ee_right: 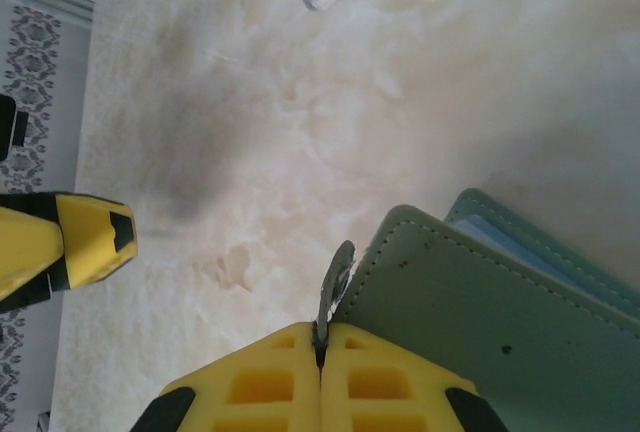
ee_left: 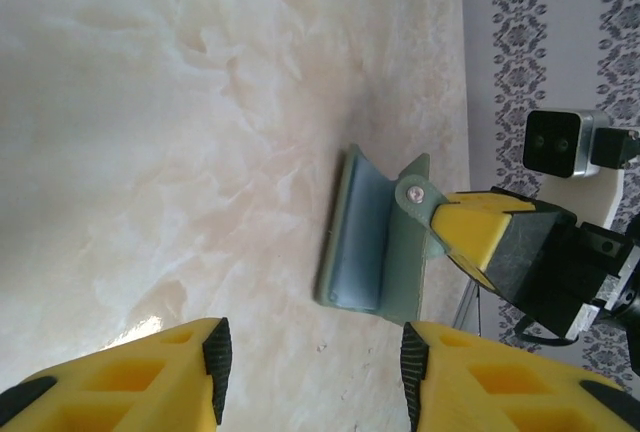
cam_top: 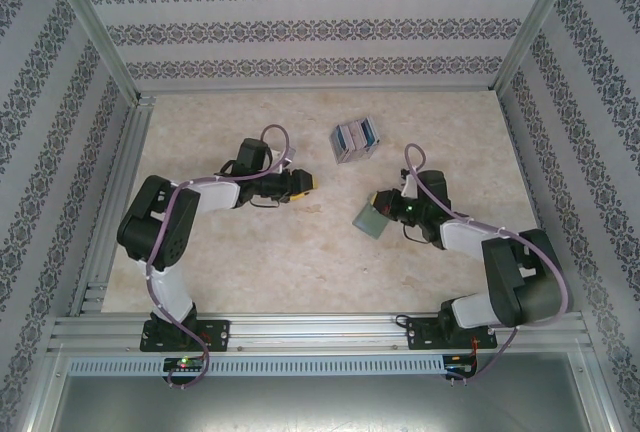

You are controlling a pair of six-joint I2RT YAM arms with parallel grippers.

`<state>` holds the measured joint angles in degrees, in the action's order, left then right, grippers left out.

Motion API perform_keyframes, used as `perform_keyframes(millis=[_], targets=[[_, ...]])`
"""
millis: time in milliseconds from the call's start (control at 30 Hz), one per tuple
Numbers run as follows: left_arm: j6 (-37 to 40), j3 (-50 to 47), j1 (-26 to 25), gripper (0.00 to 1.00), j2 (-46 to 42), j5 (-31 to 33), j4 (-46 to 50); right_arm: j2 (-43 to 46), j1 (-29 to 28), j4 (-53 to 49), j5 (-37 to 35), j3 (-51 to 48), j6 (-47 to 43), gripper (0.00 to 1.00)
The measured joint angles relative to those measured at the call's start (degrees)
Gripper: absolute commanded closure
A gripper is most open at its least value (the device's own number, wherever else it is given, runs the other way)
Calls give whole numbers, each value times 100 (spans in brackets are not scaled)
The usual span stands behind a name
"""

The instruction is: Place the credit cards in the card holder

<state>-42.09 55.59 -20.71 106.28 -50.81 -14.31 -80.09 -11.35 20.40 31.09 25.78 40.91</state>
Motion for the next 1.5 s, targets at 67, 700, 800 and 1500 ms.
perform_keyframes(millis=[67, 700, 800, 1500], targets=[[-2, 87, -125, 50, 144, 11, 0, 219, 28, -2, -15, -229, 24, 99], [-964, 328, -258, 49, 745, -466, -584, 177, -376, 592, 1187, 835, 426, 100], [-1143, 140, -153, 49, 691, -520, -697, 149, -376, 802, 1303, 1012, 605, 100], [-2938, 35, -101, 63, 678, -920, -3099, -271, -378, 1808, 1445, 1572, 1480, 100]])
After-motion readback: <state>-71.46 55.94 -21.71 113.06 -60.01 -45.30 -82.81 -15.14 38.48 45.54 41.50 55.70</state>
